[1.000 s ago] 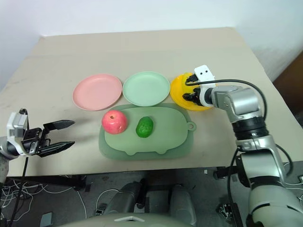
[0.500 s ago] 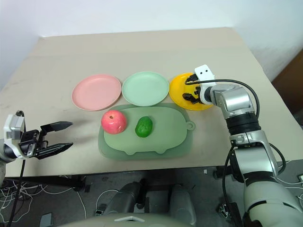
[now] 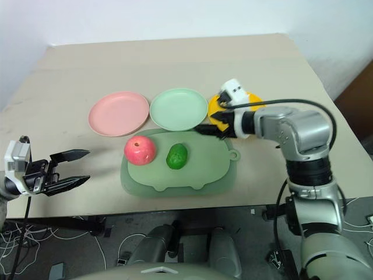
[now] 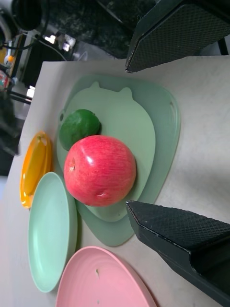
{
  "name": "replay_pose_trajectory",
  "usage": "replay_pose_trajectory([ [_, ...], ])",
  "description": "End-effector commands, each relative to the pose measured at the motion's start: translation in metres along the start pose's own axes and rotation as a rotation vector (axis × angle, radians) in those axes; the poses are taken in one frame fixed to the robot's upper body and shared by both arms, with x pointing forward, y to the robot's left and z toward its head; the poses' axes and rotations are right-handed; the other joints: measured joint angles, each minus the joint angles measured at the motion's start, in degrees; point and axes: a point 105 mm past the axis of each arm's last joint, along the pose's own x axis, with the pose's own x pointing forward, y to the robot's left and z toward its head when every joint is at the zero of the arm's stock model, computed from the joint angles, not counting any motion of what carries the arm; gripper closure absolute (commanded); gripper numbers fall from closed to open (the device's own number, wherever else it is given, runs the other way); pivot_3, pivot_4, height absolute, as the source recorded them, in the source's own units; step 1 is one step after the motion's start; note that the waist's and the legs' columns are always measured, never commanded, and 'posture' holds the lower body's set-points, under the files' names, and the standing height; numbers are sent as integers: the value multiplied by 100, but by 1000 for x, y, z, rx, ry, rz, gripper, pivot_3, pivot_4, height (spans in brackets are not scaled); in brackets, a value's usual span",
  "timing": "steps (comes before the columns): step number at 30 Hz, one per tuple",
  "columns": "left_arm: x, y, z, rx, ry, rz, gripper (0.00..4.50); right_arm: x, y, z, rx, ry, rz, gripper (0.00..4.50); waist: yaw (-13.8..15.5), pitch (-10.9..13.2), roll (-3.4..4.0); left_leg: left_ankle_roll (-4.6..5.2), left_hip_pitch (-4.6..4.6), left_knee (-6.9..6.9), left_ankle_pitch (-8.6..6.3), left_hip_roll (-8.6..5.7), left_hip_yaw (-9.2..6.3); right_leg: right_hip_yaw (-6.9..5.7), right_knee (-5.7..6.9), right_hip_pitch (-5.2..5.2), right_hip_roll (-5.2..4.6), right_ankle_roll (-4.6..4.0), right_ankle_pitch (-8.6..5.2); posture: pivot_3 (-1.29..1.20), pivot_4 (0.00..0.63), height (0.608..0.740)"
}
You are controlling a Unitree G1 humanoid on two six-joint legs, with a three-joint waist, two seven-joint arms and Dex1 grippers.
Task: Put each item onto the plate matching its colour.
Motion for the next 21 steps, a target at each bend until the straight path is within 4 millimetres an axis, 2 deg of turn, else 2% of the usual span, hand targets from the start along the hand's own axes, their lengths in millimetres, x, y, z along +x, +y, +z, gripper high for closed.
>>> replay_pose_trajectory([
  [1, -4, 2, 9, 29, -1, 7, 0, 11, 28, -1, -25, 16, 20, 39, 4, 0, 0, 0, 0, -1, 0, 2, 0, 2, 0, -2, 3, -1, 1, 0, 150, 737],
  [4, -4, 2, 8, 25, 0, 4, 0, 28, 40, -11, 37, 47, 23, 39, 8, -1, -1, -1, -1, -2, 0, 4, 1, 5, 0, -5, 7, -5, 3, 0, 150, 737],
  [9, -3, 2, 8, 23, 1, 1, 0, 45, 44, -26, 94, 92, -32, 39, 24, -1, -1, -3, 0, -1, 2, 4, 4, 11, 0, -6, 11, -17, 11, 0, 150, 737],
  [21, -3, 1, 9, 21, -1, 5, 0, 58, 42, -36, 77, 119, -109, 39, -1, -1, -1, -15, 1, -1, 9, 38, 6, 15, 1, -15, 45, -40, 25, 0, 150, 737],
])
